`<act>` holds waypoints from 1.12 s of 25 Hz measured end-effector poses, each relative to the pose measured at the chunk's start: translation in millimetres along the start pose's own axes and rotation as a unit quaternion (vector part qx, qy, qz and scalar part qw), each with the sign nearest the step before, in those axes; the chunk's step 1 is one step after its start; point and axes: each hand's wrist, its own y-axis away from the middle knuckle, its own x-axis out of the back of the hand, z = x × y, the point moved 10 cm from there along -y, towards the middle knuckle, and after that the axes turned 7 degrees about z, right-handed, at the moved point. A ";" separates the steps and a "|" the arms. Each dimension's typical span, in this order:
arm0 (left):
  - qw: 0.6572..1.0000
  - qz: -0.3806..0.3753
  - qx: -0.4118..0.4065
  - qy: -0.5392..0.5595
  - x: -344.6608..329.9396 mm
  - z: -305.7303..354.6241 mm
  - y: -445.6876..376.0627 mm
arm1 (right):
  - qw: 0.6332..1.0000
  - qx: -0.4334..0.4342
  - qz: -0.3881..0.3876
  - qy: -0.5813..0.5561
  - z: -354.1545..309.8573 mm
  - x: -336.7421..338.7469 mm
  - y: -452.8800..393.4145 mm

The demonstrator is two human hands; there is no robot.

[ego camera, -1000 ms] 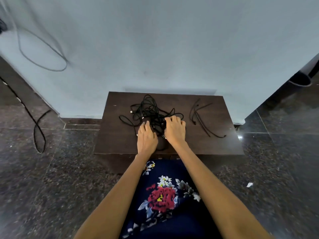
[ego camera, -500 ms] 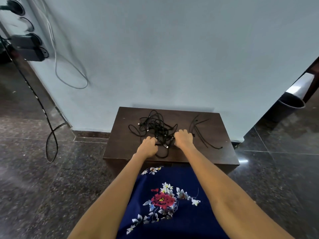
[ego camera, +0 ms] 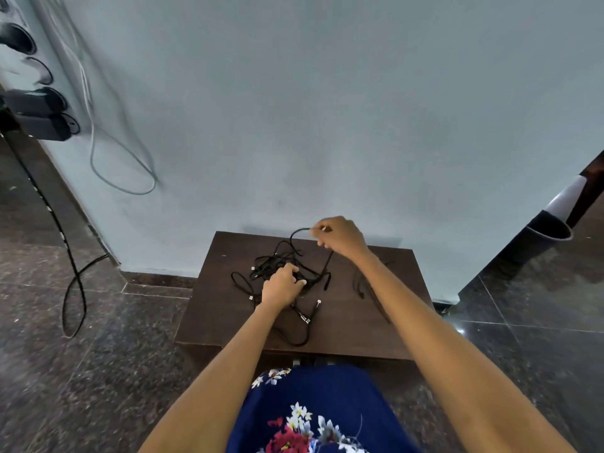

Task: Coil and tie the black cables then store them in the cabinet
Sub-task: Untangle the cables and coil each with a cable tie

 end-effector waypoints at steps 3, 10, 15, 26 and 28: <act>0.997 -0.076 0.000 0.034 -12.2 -4.3 6.8 | 0.994 0.017 0.060 -0.088 -35.9 42.1 -14.8; 0.935 0.342 0.006 0.096 102.5 9.3 11.6 | 0.973 0.077 0.077 -0.204 -93.3 90.3 -11.1; 0.994 0.098 -0.028 -0.028 81.7 29.8 -35.7 | 0.934 0.098 0.108 -0.326 -91.7 110.7 -6.2; 0.909 -0.039 -0.016 0.415 120.3 78.5 -40.9 | 0.992 0.021 -0.018 -0.122 5.5 29.3 -9.4; 0.916 -0.092 -0.056 0.386 119.0 93.0 -32.6 | 0.994 0.012 -0.042 -0.098 3.2 5.8 -4.5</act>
